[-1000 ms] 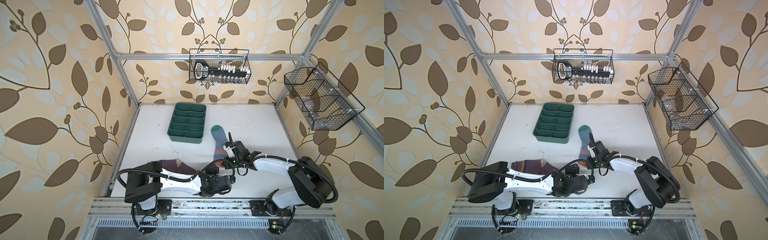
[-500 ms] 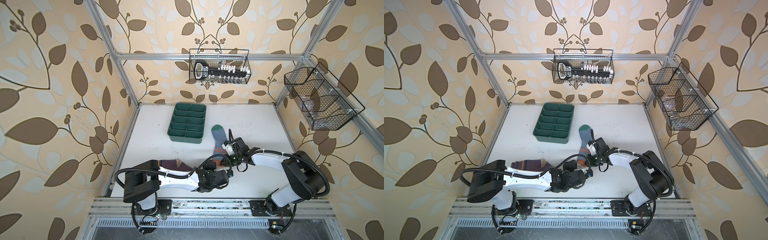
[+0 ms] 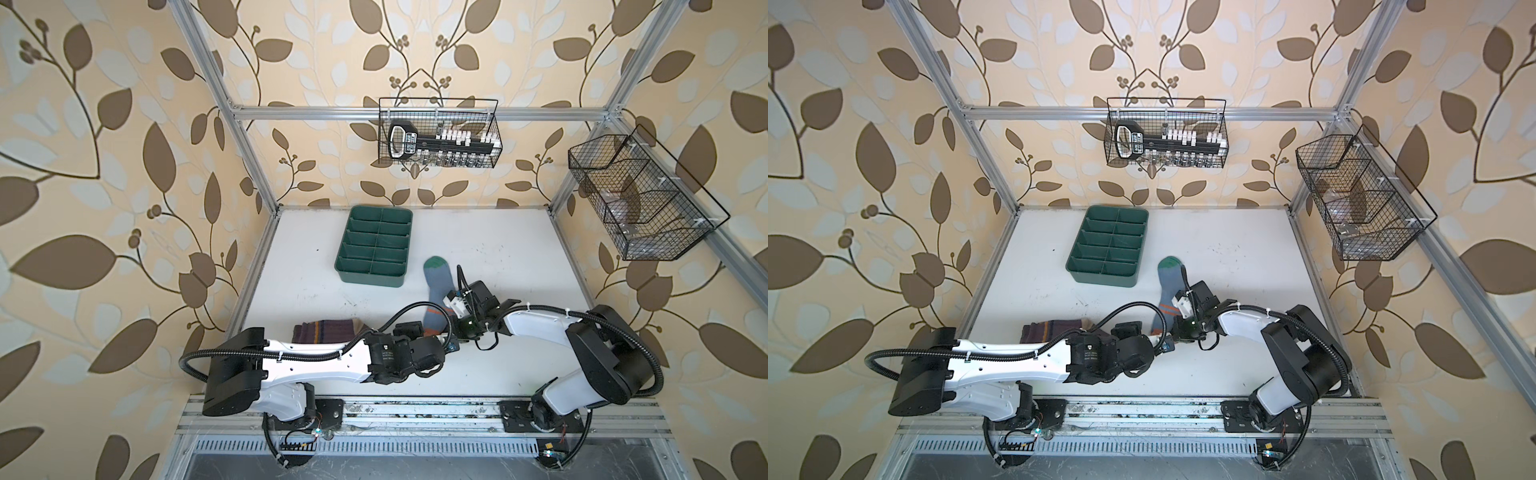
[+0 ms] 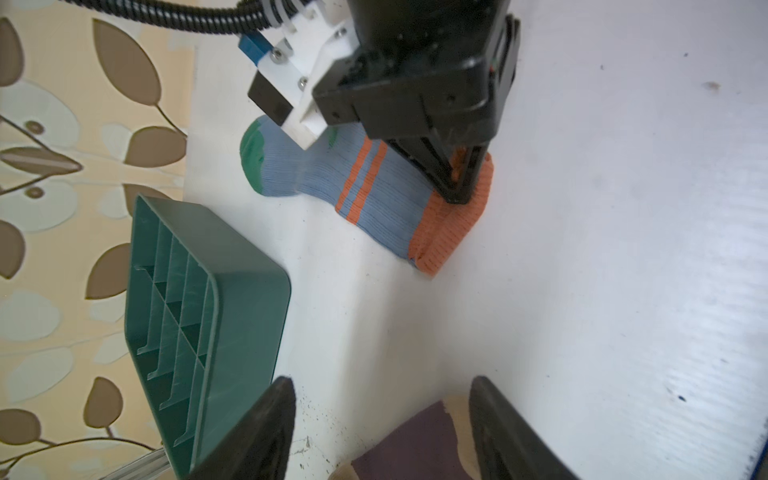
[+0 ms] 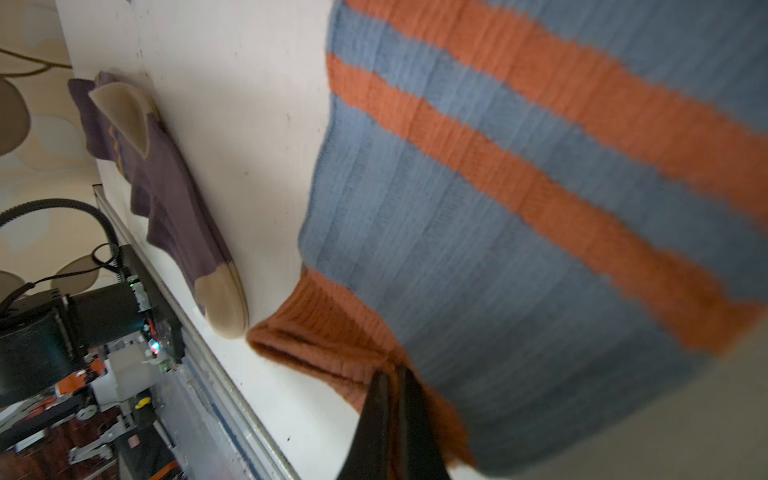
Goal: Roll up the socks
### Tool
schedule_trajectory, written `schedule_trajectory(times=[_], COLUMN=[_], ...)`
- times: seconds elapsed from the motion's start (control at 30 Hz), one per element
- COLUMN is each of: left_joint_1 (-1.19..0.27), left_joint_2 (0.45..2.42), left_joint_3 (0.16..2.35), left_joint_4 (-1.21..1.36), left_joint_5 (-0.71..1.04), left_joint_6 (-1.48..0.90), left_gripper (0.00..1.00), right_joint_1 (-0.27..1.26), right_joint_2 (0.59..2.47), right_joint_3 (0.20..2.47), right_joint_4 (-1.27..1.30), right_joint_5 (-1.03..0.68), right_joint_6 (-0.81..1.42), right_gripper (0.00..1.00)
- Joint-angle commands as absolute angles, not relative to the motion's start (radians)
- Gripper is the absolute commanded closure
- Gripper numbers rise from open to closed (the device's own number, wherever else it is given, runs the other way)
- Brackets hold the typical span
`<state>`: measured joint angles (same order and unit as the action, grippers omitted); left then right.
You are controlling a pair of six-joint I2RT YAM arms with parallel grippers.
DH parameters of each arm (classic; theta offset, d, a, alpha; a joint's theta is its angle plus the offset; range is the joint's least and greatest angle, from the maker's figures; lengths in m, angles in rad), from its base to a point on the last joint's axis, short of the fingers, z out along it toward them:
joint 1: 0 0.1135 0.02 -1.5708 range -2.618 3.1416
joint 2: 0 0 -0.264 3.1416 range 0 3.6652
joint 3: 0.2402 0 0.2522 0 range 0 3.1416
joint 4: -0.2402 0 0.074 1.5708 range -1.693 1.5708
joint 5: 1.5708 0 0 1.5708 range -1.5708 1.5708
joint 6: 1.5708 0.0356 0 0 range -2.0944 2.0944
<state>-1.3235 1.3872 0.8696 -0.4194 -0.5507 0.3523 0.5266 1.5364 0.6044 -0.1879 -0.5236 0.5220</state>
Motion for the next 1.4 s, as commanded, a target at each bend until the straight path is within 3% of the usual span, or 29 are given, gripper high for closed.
schedule_trajectory(times=[0.0,0.4,0.83,1.07,1.37], left_joint_1=[-1.336,-1.353,-1.351,-1.347,-1.341], left_joint_2=[1.387,1.514,1.638,1.691,1.766], left_joint_3=[0.900,0.931,0.937,0.931,0.944], left_joint_4=[-0.443,-0.438,-0.283,-0.248,-0.232], left_joint_5=[-0.516,-0.433,-0.463,-0.443,-0.433], left_joint_6=[0.311,0.244,0.238,0.224,0.217], left_gripper=[0.31,0.31,0.31,0.49,0.60], right_joint_1=[0.526,0.475,0.475,0.475,0.475], right_joint_2=[1.583,1.584,1.592,1.605,1.600], right_joint_3=[0.508,0.479,0.479,0.478,0.475], right_joint_4=[-0.409,-0.413,-0.408,-0.402,-0.398], right_joint_5=[-0.498,-0.504,-0.505,-0.518,-0.528], right_joint_6=[0.555,0.507,0.499,0.499,0.500], right_gripper=[1.00,1.00,1.00,1.00,1.00])
